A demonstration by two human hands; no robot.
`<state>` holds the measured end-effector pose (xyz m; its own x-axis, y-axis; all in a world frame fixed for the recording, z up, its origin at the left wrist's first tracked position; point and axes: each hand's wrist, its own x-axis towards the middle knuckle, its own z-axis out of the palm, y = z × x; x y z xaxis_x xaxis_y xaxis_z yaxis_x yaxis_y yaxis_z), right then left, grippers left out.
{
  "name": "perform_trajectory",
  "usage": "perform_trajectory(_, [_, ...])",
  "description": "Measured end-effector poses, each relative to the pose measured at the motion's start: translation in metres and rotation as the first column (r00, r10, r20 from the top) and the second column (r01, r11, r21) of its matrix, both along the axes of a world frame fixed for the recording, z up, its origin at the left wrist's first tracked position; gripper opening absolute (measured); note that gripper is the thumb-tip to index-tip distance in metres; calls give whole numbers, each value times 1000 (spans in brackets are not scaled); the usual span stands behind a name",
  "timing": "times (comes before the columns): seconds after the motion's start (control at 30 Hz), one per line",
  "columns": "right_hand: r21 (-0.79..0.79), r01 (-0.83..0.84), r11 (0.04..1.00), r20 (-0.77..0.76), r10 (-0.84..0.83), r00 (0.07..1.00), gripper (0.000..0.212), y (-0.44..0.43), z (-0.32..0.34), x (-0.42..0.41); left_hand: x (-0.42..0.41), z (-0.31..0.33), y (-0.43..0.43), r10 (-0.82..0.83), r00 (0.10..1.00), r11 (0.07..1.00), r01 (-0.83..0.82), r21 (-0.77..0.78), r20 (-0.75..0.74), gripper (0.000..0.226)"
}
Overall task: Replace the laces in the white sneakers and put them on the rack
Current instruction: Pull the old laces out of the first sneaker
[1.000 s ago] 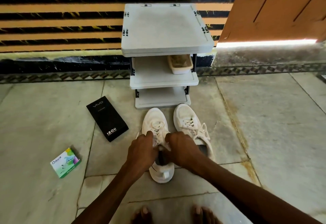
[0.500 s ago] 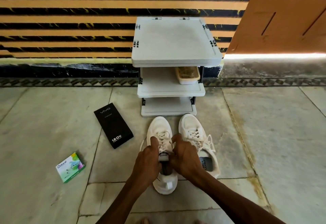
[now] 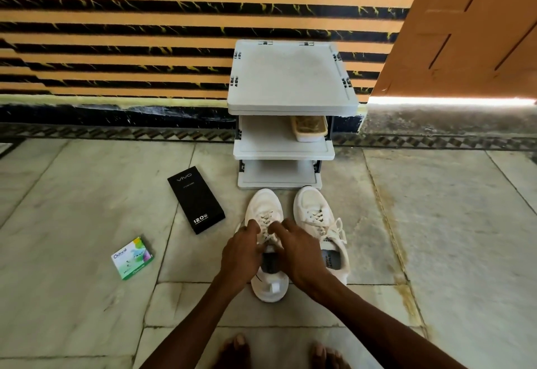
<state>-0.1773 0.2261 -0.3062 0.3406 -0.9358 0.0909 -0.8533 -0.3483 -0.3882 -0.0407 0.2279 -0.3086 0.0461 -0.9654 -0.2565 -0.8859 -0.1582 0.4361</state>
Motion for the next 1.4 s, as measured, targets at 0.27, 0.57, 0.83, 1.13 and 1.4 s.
perform_trajectory(0.27, [-77,-94,993,-252,72,965,27,-12,-10,3,-5,-2,6,213,964,969,-229,-92,-160,73])
perform_trajectory(0.57, [59,-16,998,-26,18,1000,37,-12,-28,8,2,-9,0,131,976,979,-155,-134,-177,71])
perform_trajectory(0.83, [54,-111,992,-137,118,984,39,-11,-25,6,23,-12,-14,176,909,980,-197,-16,-378,37])
perform_trajectory(1.13, [124,-105,987,-100,118,988,15,-22,-19,13,16,-15,-8,166,903,970,-221,-97,-397,28])
perform_trajectory(1.4, [232,8,973,105,-33,994,4,-18,-24,0,16,-16,-5,152,922,969,-210,-130,-357,26])
